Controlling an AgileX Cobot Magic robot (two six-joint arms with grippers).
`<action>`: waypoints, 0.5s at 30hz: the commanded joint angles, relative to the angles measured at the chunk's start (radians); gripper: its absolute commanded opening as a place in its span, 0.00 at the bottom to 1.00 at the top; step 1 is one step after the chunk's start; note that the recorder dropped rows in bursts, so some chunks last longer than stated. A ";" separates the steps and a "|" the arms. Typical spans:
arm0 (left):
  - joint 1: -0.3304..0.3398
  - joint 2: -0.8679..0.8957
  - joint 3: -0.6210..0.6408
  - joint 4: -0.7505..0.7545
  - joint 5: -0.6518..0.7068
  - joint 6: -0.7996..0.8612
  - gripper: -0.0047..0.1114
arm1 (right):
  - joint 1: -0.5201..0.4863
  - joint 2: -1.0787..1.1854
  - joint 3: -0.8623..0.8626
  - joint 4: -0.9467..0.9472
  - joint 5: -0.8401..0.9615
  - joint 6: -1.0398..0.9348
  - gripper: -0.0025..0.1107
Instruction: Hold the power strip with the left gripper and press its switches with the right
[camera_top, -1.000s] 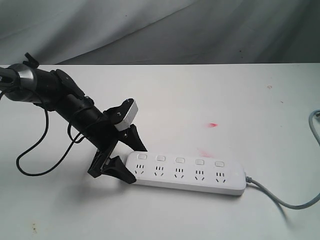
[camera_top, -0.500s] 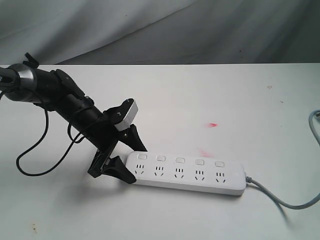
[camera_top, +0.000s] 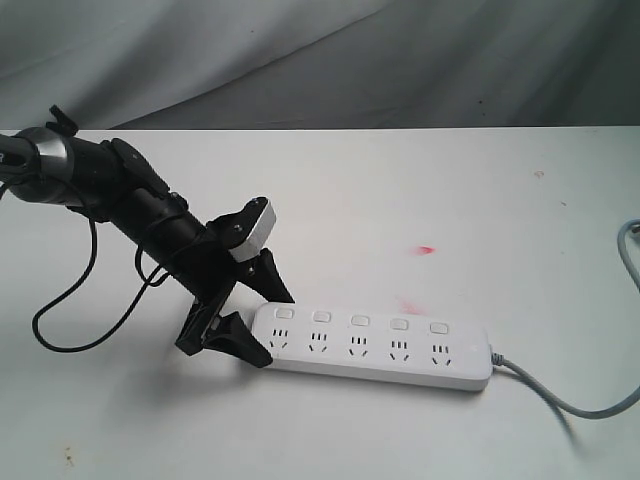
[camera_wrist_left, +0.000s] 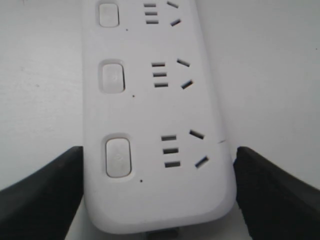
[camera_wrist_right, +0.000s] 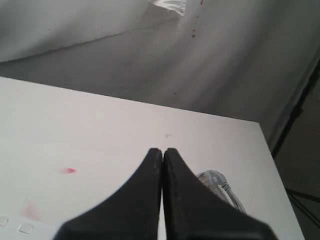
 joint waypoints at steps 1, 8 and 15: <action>-0.008 0.000 0.004 -0.002 -0.001 0.002 0.04 | -0.056 -0.124 0.091 0.043 -0.015 0.001 0.02; -0.008 0.000 0.004 -0.002 -0.001 0.002 0.04 | -0.056 -0.263 0.322 0.190 -0.184 0.001 0.02; -0.008 0.000 0.004 -0.002 -0.001 0.002 0.04 | -0.102 -0.353 0.525 0.211 -0.279 -0.001 0.02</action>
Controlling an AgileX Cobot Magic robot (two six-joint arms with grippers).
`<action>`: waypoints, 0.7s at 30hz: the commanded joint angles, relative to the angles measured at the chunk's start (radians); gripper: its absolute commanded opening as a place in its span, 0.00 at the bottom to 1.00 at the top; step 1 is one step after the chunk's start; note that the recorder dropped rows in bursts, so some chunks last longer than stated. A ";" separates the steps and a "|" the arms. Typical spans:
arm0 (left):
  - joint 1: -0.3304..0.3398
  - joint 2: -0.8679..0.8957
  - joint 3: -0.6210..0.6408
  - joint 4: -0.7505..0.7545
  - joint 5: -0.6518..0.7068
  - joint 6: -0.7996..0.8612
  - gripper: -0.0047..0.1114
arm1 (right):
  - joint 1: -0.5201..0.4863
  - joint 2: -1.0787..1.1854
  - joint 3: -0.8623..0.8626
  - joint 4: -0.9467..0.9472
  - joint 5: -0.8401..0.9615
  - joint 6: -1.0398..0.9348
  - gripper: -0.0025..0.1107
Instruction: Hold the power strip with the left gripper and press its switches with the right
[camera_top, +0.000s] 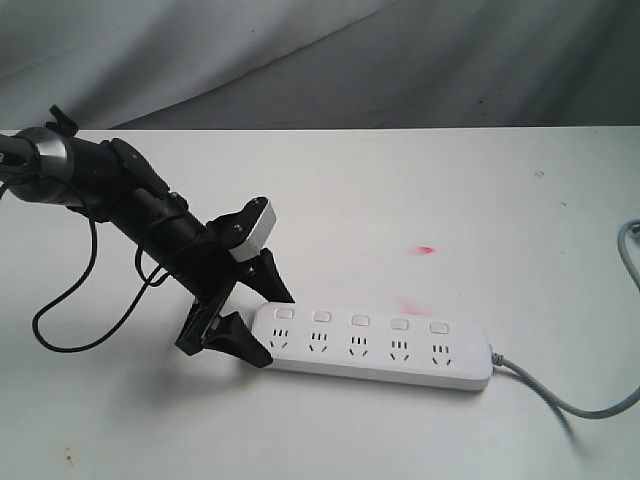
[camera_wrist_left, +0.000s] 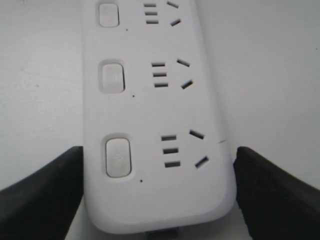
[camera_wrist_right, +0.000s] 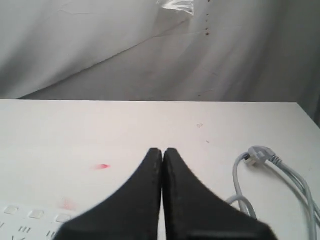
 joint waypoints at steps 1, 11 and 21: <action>-0.008 0.000 0.004 -0.002 -0.001 0.002 0.04 | -0.061 -0.050 0.107 0.013 -0.040 -0.003 0.02; -0.008 0.000 0.004 -0.002 0.001 0.004 0.04 | -0.116 -0.067 0.175 -0.023 -0.030 -0.003 0.02; -0.008 0.000 0.004 -0.002 0.001 0.002 0.04 | -0.116 -0.067 0.175 -0.013 -0.030 0.005 0.02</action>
